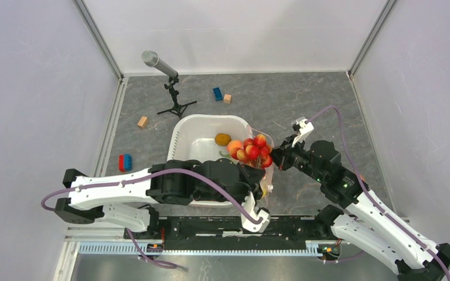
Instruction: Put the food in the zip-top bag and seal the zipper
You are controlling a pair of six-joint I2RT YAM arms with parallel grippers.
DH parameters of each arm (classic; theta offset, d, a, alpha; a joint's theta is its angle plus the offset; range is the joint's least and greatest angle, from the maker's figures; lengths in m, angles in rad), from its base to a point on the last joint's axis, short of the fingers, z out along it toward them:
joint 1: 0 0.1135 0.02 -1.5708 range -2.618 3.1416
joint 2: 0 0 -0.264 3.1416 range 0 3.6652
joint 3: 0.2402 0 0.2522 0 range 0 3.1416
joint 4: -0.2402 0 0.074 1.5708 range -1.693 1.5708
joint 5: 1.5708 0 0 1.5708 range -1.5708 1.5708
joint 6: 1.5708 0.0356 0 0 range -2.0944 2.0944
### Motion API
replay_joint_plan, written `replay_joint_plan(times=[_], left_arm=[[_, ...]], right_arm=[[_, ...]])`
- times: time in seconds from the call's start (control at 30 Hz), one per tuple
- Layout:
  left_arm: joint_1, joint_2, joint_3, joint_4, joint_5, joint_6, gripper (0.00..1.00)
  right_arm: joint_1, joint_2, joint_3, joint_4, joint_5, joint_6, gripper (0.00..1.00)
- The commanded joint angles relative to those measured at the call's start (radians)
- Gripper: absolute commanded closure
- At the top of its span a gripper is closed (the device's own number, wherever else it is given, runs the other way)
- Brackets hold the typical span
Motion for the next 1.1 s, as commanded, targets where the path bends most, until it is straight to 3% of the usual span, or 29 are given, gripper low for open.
replay_joint_plan(times=[0.0,0.13,0.23,0.43,0.67,0.77,0.93,1.07], left_arm=[[-0.007,-0.042,0.004,0.067,0.091,0.074,0.98],[0.002,0.046,0.083,-0.096,0.029,0.045,0.98],[0.020,0.084,0.066,-0.115,0.019,0.023,0.98],[0.077,0.096,0.000,-0.016,0.070,0.019,0.98],[0.094,0.176,0.017,-0.004,0.091,0.039,0.98],[0.103,0.209,0.010,0.037,0.032,0.028,0.98],[0.135,0.198,-0.050,0.178,-0.043,-0.020,0.98],[0.162,0.195,-0.053,0.195,-0.079,-0.047,0.98]], right_arm=[[0.004,-0.017,0.009,-0.001,0.029,0.006,1.00],[0.003,-0.066,0.036,0.008,0.003,-0.013,1.00],[0.004,-0.102,0.056,0.016,-0.018,-0.019,1.00],[0.003,-0.108,0.090,0.026,-0.174,-0.037,1.00],[0.002,-0.137,0.088,0.060,-0.222,-0.010,1.00],[0.004,-0.125,0.104,0.054,-0.282,-0.004,1.00],[0.003,-0.157,0.104,0.054,-0.209,0.035,1.00],[0.003,-0.163,0.116,0.018,-0.162,0.052,1.00]])
